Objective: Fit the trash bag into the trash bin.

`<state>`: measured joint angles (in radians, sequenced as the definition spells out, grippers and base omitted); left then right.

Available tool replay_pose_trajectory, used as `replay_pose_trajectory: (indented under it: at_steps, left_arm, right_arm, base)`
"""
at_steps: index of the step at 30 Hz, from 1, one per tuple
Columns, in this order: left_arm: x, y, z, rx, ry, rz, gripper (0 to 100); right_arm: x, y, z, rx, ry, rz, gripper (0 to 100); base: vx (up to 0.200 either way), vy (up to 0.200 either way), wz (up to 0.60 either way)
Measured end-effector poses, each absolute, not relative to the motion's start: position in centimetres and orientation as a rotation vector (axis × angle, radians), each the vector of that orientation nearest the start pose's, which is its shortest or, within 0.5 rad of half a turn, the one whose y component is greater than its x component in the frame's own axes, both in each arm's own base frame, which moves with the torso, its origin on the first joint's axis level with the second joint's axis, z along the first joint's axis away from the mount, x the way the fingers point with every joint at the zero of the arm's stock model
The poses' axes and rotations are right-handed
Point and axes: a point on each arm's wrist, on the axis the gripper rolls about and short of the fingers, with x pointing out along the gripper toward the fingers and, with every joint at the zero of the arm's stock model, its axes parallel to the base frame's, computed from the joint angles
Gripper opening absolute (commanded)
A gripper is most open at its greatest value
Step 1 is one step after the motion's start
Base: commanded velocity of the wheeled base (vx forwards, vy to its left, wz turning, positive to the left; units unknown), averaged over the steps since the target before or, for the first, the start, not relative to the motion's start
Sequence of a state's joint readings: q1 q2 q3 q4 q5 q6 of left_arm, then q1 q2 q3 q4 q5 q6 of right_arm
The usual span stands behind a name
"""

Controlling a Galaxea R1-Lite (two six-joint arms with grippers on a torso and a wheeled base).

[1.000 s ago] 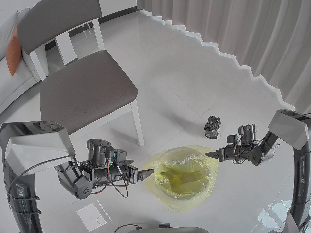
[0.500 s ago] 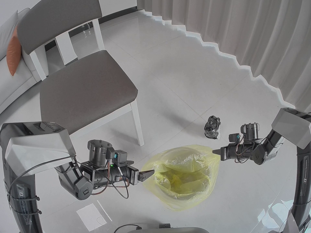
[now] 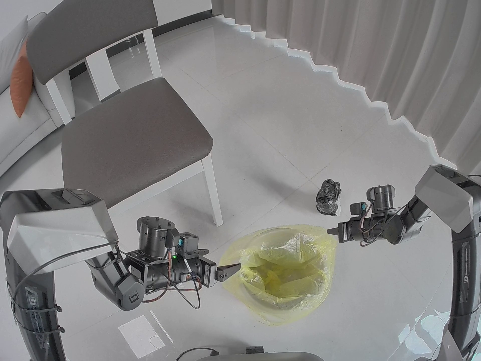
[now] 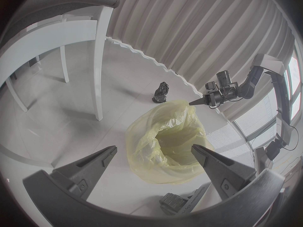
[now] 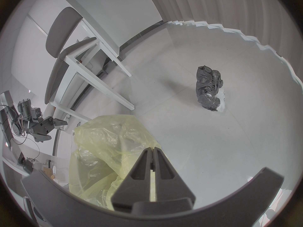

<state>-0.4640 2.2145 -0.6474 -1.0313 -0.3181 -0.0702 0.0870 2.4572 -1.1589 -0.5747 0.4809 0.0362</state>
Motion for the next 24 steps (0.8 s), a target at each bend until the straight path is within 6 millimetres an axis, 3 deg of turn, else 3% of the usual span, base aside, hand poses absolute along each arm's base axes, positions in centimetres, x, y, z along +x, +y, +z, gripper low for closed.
replay_pose_trajectory:
  at_steps: [14,24]
  left_arm:
    - [31.0,-16.0,1.1,-0.029,0.571,-0.736,100]
    - [31.1,-16.0,1.2,-0.03,0.565,-0.731,100]
  right_arm:
    - [46.4,7.2,-4.7,0.178,0.812,0.566,0]
    - [47.6,8.6,-5.9,0.173,0.845,0.586,0]
  base:
    - [0.0,0.0,0.0]
    - [0.0,0.0,0.0]
